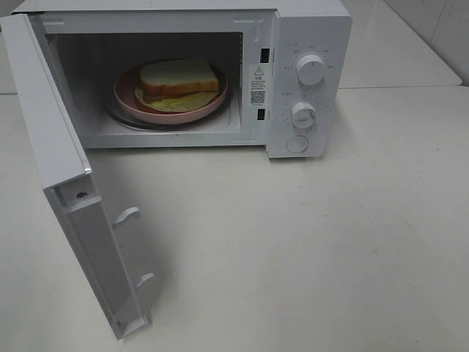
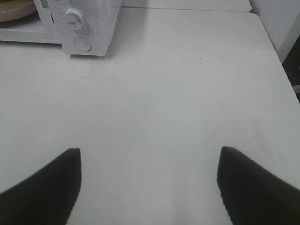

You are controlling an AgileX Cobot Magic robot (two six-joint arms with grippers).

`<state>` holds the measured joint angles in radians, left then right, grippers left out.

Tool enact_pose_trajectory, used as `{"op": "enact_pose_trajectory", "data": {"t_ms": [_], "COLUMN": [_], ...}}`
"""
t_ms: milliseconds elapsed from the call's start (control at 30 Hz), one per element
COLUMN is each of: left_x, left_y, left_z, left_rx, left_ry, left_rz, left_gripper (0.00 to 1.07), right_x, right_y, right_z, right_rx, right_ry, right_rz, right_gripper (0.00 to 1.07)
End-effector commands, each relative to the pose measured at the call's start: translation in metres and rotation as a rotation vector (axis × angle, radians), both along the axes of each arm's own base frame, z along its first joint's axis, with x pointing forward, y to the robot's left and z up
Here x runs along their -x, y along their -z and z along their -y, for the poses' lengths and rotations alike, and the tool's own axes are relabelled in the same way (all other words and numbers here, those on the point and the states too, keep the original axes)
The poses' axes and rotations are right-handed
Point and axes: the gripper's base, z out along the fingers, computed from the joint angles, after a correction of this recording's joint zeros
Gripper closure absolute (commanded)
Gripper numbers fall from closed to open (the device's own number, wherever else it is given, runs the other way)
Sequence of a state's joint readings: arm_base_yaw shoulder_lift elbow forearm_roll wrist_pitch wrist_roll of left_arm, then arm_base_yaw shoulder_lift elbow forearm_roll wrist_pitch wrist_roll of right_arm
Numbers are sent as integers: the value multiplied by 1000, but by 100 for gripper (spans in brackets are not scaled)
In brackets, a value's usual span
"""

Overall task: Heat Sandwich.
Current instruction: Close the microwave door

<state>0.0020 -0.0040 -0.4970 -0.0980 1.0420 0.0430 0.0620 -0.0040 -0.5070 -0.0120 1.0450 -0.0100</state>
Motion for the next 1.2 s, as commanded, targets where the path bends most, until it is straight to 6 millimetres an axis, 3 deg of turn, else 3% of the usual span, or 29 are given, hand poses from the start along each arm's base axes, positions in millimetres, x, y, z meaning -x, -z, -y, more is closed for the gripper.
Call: {"op": "enact_pose_trajectory", "data": {"t_ms": [33,1200], "left_x": [3,3], "left_y": [1,0], "left_z": [0,0], "left_rx": [5,7], "left_ry": [4,5], "left_rz": [25,31], "left_gripper": [10,10], "right_x": [3,3], "right_y": [0,0], "right_z": [1,1], "right_rx": [1,1], "right_ry": [9,9], "right_rz": [36,36], "right_gripper": [31,31]}}
